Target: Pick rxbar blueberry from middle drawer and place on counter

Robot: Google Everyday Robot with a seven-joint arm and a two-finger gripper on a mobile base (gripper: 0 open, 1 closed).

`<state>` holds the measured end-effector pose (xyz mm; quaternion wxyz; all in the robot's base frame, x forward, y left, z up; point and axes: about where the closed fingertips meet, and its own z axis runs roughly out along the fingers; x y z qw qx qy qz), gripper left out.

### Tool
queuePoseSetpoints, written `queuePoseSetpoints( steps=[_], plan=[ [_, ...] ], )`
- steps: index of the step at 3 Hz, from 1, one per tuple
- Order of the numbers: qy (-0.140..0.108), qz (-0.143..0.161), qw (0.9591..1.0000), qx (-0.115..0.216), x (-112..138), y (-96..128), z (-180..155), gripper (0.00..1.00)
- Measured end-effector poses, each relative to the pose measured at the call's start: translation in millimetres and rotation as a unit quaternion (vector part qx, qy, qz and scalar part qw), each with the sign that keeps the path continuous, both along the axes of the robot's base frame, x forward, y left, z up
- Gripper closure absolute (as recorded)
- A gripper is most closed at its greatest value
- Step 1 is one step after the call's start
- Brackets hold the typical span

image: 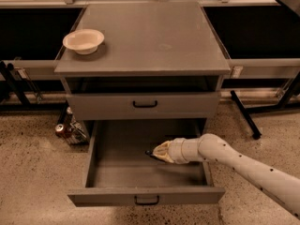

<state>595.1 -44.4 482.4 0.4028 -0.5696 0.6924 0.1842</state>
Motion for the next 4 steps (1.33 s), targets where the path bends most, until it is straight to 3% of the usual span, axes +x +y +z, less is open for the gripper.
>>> queuePoseSetpoints(
  steps=[1, 2, 3, 4],
  plan=[
    [-0.047, 0.046, 0.9975, 0.026, -24.5, 7.5, 48.6, 1.0],
    [-0.123, 0.092, 0.9873, 0.041, -48.3, 14.9, 107.0, 1.0],
    [-0.174, 0.119, 0.9767, 0.042, -61.2, 21.7, 146.5, 1.0],
    [-0.174, 0.119, 0.9767, 0.042, -61.2, 21.7, 146.5, 1.0]
  ],
)
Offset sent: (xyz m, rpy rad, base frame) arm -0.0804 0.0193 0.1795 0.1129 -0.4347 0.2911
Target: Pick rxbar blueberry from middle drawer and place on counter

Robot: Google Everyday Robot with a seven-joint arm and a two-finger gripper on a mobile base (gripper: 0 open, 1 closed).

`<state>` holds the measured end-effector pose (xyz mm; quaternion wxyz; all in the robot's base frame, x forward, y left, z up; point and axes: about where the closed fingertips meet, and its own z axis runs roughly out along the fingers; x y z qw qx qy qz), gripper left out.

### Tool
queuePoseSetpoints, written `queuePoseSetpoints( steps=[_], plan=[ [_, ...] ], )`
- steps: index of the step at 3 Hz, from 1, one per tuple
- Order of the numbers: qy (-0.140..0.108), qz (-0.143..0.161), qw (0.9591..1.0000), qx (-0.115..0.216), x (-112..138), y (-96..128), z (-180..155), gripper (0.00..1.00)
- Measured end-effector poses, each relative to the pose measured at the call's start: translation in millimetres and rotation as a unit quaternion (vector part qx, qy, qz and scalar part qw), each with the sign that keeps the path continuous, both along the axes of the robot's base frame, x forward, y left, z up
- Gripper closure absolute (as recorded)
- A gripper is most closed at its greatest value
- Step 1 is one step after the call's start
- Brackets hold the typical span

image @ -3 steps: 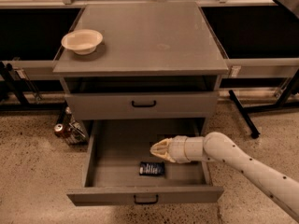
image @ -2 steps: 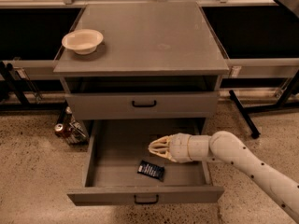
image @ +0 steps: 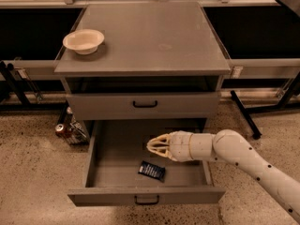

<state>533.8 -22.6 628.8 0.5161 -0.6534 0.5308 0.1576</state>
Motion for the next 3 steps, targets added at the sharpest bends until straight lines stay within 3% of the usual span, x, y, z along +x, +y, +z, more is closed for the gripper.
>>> queuePoseSetpoints(
  steps=[1, 3],
  plan=[
    [0.0, 0.0, 1.0, 0.0, 0.0, 0.0, 0.0, 0.82],
    [0.0, 0.0, 1.0, 0.0, 0.0, 0.1, 0.0, 0.36]
  ],
)
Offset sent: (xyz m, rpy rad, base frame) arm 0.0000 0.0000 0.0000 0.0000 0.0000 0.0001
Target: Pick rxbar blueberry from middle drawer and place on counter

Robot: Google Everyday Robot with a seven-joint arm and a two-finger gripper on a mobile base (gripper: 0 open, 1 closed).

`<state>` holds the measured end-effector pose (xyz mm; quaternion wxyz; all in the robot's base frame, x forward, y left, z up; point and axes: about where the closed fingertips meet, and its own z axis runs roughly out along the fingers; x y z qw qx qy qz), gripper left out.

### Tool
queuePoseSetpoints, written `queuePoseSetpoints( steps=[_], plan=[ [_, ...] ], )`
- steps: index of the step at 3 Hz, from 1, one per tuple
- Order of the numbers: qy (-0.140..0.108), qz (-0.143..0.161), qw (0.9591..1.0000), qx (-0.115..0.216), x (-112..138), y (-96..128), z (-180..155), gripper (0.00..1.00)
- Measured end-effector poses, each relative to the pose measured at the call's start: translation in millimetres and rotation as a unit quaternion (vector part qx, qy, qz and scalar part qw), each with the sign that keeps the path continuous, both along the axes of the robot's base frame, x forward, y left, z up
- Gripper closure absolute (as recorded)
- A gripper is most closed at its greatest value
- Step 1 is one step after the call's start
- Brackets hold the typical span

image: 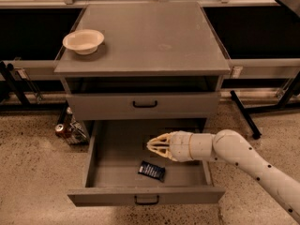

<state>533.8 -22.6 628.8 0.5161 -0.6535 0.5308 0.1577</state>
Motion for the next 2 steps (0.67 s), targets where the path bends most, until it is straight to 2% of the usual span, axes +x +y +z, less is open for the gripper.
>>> queuePoseSetpoints(
  steps=[1, 2],
  plan=[
    [-0.002, 0.002, 1.0, 0.003, 0.1, -0.8, 0.2, 0.04],
    [-0.007, 0.007, 0.9998, 0.014, 0.6, -3.6, 1.2, 0.0]
  ],
)
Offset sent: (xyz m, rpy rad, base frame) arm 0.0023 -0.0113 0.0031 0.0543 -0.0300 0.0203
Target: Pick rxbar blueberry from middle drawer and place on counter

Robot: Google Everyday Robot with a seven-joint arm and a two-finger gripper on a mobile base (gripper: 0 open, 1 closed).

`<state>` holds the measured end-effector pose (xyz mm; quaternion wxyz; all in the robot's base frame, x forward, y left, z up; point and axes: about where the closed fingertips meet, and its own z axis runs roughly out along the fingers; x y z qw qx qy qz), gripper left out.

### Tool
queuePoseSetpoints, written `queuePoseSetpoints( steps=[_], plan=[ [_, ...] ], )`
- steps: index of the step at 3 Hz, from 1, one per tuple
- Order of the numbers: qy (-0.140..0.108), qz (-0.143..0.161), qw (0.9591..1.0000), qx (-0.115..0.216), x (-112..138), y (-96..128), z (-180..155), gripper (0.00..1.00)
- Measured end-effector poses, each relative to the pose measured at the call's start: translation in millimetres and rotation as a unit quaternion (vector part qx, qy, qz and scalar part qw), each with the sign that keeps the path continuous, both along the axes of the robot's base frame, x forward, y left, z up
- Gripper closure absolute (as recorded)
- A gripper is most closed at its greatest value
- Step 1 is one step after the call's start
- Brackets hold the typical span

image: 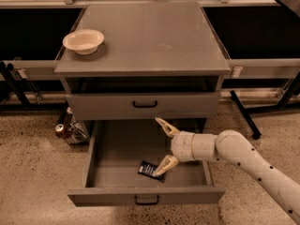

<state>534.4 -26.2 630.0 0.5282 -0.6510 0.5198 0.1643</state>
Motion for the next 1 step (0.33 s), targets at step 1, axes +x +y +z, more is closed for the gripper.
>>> queuePoseSetpoints(
  steps=[1],
  plan=[
    [-0.027, 0.008, 0.9996, 0.006, -3.8, -4.0, 19.9, 0.0]
  ],
)
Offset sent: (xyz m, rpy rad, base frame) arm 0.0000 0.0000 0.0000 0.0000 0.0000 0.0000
